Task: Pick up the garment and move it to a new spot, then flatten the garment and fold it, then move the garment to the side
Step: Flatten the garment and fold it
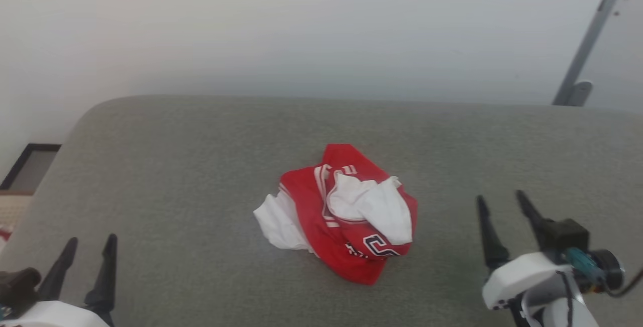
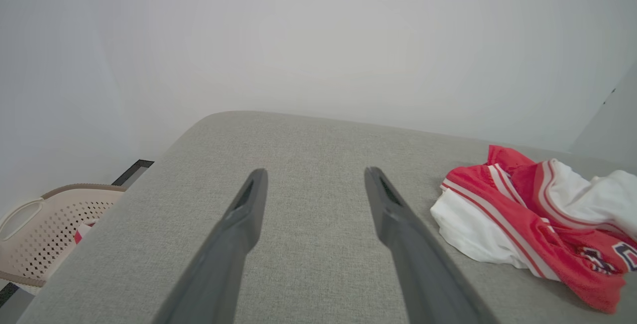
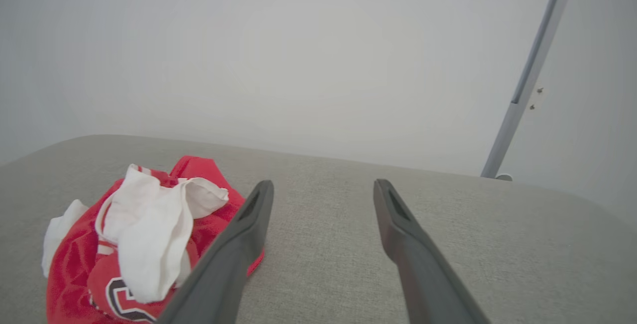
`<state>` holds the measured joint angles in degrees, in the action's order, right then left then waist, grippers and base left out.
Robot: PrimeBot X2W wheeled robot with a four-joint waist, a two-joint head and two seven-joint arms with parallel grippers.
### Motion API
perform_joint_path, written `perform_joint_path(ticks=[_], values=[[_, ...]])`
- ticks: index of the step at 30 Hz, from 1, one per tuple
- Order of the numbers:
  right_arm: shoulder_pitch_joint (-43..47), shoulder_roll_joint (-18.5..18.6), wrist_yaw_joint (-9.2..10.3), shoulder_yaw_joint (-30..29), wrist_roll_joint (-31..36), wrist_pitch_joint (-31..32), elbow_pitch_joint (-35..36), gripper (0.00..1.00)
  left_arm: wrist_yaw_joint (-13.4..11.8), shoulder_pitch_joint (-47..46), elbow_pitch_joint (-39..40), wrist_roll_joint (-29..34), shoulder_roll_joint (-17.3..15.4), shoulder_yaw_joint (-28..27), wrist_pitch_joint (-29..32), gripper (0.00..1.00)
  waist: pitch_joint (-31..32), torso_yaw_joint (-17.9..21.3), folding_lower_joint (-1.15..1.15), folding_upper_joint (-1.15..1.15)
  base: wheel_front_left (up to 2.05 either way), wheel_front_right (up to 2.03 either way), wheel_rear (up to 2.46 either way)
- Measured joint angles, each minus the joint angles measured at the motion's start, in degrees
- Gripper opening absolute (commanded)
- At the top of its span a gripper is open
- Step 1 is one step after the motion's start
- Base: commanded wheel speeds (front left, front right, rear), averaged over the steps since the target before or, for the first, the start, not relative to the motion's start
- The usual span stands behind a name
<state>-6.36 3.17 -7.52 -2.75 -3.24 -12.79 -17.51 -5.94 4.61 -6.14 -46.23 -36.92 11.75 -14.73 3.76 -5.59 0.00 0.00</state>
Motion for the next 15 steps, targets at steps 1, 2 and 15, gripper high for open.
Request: perform_joint_path(ticks=[1,2,15], values=[[-0.3,0.3,-0.01,1.0,-0.3,0.5,-0.1,1.00,0.1,-0.1,0.1,0.0,0.1,0.3,0.1,1.00,-0.1,-0.5,0.00,0.00,0.00,0.00,0.00],[-0.8,0.4,-0.01,2.0,-0.9,1.1,-0.3,1.00,0.2,-0.2,0.2,0.2,0.2,0.6,0.3,1.00,-0.1,-1.0,0.00,0.00,0.00,0.00,0.00],[-7.6,5.0,-0.01,14.4,-9.0,15.4,-4.4,1.00,1.3,-3.8,0.0,1.1,2.5,3.8,0.9,1.00,-3.0,-7.3,0.00,0.00,0.00,0.00,0.00]])
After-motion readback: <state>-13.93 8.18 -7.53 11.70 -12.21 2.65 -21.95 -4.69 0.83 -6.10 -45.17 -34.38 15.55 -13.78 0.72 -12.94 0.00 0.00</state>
